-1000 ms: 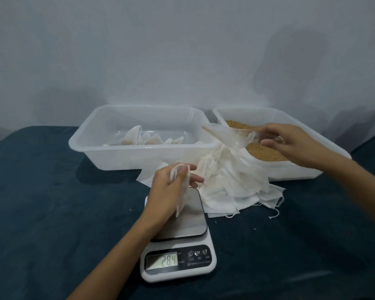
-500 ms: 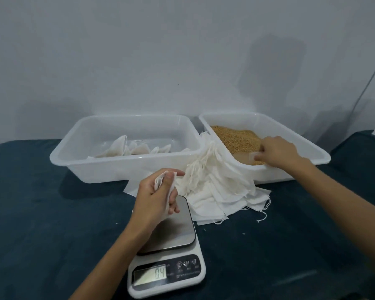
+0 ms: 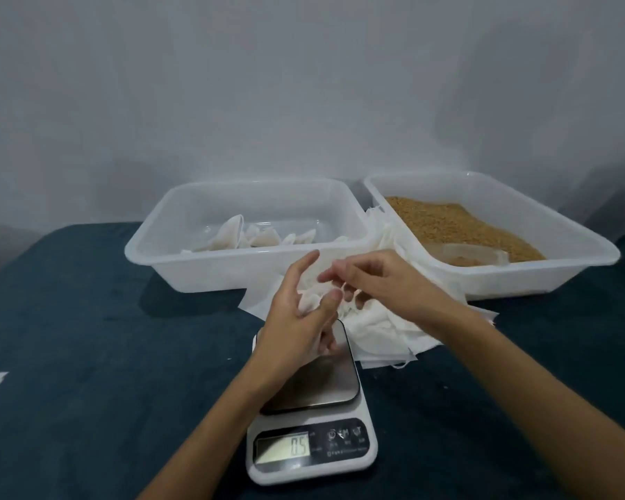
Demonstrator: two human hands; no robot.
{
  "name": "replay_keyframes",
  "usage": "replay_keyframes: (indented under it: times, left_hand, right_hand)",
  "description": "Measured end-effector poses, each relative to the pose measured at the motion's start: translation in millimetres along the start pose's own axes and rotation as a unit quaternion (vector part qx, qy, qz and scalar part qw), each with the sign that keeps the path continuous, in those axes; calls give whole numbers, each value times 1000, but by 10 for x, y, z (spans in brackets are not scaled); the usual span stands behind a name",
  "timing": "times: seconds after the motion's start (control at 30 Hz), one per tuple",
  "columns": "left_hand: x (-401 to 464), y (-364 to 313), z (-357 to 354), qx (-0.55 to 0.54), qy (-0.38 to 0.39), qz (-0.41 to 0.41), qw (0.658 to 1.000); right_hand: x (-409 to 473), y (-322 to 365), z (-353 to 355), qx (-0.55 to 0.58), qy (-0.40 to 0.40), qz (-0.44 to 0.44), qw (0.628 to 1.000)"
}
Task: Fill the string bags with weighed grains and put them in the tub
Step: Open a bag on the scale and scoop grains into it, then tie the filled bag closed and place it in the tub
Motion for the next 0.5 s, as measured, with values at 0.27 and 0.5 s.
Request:
replay_keyframes:
  times: [0.27,0.5]
  left_hand:
    - [-6,-1,20,49,8,-16,999]
    - [-2,-17,52,1,19,-1,1000]
  right_hand:
    - [155,-287,-197,175,56,1,983]
    - [122,-329,-143,258,-39,12,965]
Point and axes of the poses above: each hand's wrist, its own x-axis towards the middle knuckle, its own z-axis out of the back of the hand, y = z × x, the point moved 1 cm from there along x, towards the middle knuckle, and after that the axes turned 12 degrees about -z, right-handed, at the moved point
